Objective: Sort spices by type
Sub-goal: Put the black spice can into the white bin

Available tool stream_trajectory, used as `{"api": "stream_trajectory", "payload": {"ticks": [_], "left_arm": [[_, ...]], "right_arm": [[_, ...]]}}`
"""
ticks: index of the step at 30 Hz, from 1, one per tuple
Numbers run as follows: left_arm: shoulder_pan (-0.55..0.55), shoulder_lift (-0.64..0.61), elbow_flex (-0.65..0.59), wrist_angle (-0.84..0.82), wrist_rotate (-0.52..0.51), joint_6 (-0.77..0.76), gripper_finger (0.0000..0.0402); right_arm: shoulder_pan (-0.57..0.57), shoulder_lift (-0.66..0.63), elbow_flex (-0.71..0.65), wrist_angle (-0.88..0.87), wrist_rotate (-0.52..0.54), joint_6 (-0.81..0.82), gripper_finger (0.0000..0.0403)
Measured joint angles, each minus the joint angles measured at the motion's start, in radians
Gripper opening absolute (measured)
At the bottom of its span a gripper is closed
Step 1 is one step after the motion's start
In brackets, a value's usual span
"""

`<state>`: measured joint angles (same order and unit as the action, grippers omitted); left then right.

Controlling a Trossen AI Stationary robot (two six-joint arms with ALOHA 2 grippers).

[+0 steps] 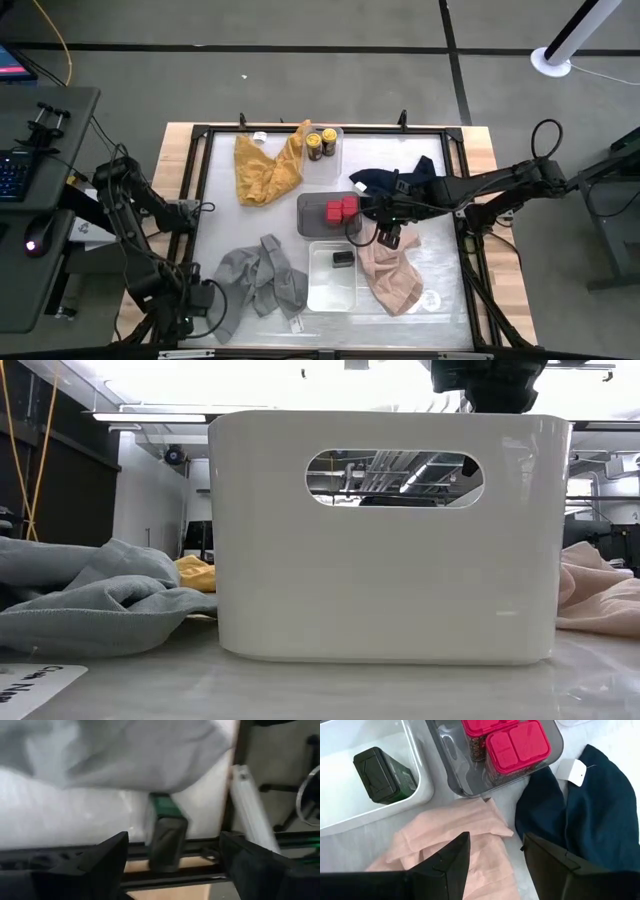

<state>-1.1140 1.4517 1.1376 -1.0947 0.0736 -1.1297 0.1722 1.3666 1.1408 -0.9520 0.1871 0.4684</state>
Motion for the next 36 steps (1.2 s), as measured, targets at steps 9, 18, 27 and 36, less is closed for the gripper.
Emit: {"api": "stream_trajectory", "payload": {"ticks": [9,18,27,36], "left_arm": [[-0.044,0.000,-0.096,0.073,0.022,-0.011,0.0298],[-0.047,0.000,-0.196,0.140,0.040,-0.017,0.0298],[-0.047,0.024,-0.225,0.237,0.065,-0.013,0.0284],[-0.017,0.065,-0.225,0.292,0.143,-0.088,0.0090]], "right_arm": [[0.000,0.000,0.000,0.004,0.000,0.002,0.0179],[0.000,0.000,0.000,0.007,0.000,0.033,0.0179],[0.000,0.000,0.000,0.007,-0.005,0.040,0.0179],[0.000,0.001,0.000,0.007,-0.006,0.040,0.0179]]}}
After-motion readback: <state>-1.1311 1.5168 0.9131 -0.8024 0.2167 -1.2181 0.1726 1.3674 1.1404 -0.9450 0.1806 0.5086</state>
